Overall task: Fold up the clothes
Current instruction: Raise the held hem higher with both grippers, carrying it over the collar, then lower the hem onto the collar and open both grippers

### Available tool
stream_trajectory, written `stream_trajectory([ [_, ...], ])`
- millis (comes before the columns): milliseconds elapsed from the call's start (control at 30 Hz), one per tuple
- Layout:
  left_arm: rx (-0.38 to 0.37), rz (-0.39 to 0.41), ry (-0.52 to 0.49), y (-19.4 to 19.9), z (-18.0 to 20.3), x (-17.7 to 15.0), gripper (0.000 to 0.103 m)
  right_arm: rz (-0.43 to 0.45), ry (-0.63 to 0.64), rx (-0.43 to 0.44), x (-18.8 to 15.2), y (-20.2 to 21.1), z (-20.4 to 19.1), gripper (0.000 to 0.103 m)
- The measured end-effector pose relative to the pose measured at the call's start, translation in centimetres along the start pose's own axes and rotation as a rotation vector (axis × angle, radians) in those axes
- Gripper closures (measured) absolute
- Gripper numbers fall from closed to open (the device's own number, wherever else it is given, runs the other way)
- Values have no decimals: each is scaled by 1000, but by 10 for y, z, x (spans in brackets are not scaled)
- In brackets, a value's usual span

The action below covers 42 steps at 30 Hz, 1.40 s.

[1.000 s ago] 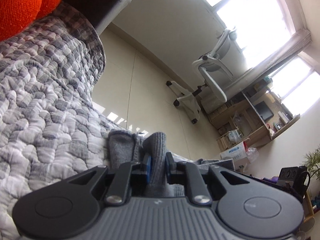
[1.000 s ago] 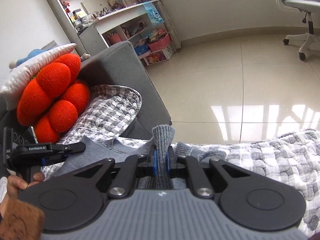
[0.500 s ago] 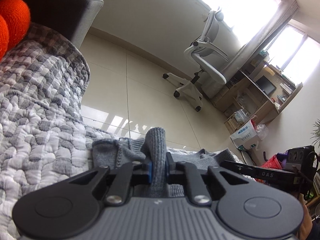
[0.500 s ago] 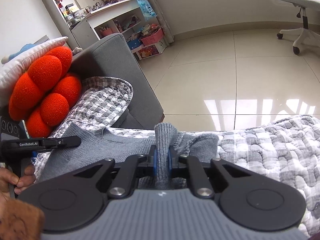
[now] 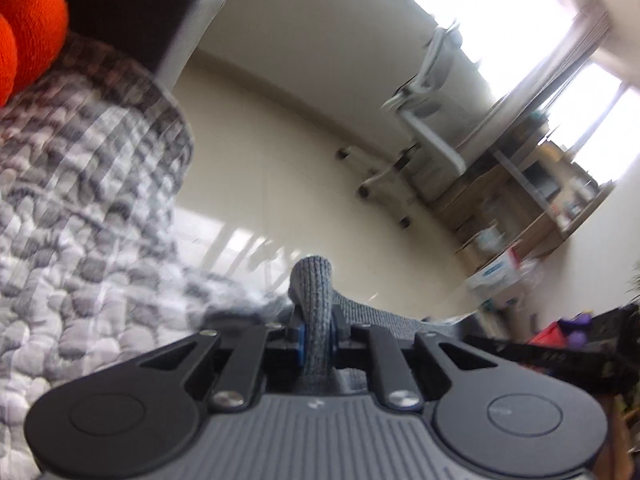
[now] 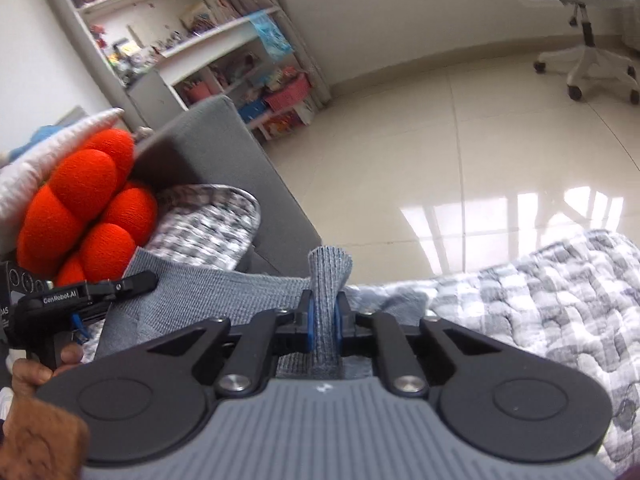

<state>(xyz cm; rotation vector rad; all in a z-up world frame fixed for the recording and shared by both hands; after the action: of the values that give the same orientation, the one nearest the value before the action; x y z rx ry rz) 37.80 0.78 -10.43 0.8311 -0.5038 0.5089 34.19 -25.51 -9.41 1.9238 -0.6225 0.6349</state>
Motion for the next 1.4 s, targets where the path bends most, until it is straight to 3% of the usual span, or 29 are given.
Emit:
stream_trajectory([
  [233, 58, 27, 27, 5, -3, 1, 85, 28, 37, -73, 1, -8, -6, 92],
  [367, 107, 54, 0, 26, 2, 8, 58, 68, 31, -138, -1, 5, -7, 87],
  [400, 126, 66, -9, 32, 4, 11, 43, 80, 26, -162, 0, 13, -8, 82],
  [467, 198, 108, -55, 51, 9, 18, 29, 106, 16, -216, 0, 31, -8, 69],
  [633, 217, 122, -88, 98, 33, 10, 29, 138, -10, -219, -5, 86, -22, 62],
  [733, 242, 73, -54, 121, 45, -13, 29, 126, -52, -197, -22, 118, -34, 62],
  [867, 314, -33, 200, 150, 36, -65, 30, 120, -134, -120, -52, 157, -49, 62],
  [900, 318, -27, 240, 158, 34, -75, 31, 125, -152, -93, -59, 166, -52, 60],
  [1033, 355, 61, 117, 179, 47, -99, 31, 117, -243, 68, -87, 176, -50, 58],
  [1133, 325, 57, 90, 176, 44, -116, 37, 74, -141, 33, -102, 167, -52, 59],
  [1200, 323, 42, 93, 171, 36, -123, 53, 47, -64, 6, -110, 161, -55, 71],
  [1400, 375, -36, 47, 155, 29, -136, 57, 17, 72, 46, -117, 142, -79, 72],
])
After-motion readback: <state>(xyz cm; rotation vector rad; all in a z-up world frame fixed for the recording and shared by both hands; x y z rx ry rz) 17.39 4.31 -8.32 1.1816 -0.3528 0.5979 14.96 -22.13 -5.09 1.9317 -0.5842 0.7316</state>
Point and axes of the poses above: each gripper's, at about its wrist camera, not at the fingertips, and y roughly against the way its jaws point, z to its right, x to its top, the point moved 8 cm from there along -y, roughly the way its jaws point, and after that the axes turned 4 degrees about y, right-handed, at the moved point
